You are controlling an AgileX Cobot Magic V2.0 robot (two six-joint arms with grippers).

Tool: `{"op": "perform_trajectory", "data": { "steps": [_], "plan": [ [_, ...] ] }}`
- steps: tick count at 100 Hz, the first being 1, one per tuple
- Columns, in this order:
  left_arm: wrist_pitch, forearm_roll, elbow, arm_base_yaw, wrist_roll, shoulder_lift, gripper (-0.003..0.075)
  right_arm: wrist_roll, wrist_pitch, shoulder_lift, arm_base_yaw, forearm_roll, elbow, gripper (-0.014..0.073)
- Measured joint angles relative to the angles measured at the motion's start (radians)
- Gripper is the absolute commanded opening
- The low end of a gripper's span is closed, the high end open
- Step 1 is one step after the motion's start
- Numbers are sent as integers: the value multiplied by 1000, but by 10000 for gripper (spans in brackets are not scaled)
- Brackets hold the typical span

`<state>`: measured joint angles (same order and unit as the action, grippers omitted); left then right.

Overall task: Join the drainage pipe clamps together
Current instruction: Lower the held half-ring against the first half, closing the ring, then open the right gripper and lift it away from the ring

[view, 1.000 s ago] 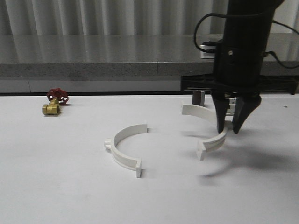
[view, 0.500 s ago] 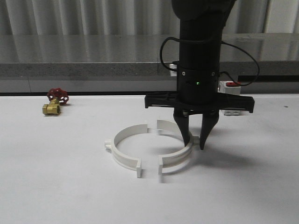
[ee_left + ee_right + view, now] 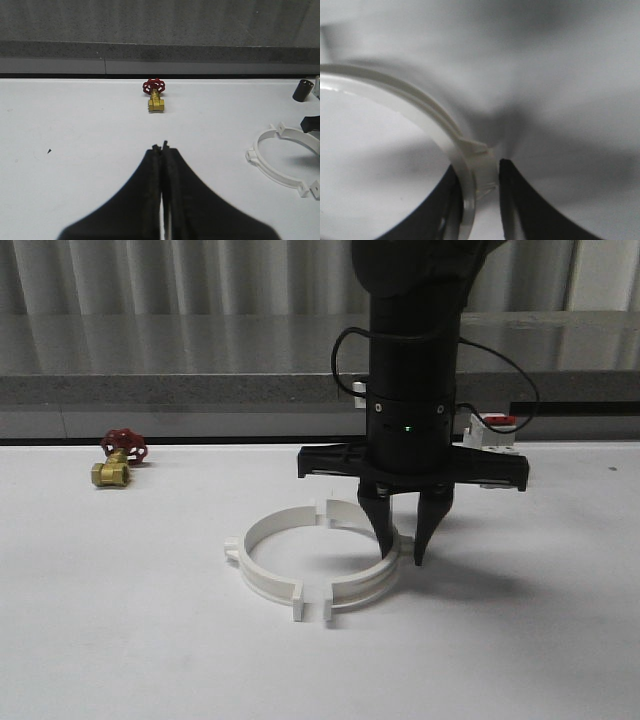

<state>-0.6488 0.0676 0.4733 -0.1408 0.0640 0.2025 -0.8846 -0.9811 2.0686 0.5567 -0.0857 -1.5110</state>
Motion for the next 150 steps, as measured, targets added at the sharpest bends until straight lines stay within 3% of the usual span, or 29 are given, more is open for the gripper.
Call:
{"op": "perform_trajectory", "data": {
  "steps": [65,72,89,110,119,126,150],
  "plan": [
    [0,0,0,0,0,0,-20,0,24,18,0,32,-2,104],
    [0,0,0,0,0,0,-20,0,24,18,0,32,-2,159],
    [0,0,0,0,0,0,-20,20,26,18,0,32,-5,463],
    [0,0,0,0,0,0,-20,45,38,16,0,30,-5,495],
    [0,0,0,0,0,0,-20,121,38,-6,0,26,-5,457],
    [0,0,0,0,0,0,-20,229,33,-35,0,24,-5,377],
    [0,0,0,0,0,0,-20,532,-21,-139,-19,24,-5,5]
  ]
}}
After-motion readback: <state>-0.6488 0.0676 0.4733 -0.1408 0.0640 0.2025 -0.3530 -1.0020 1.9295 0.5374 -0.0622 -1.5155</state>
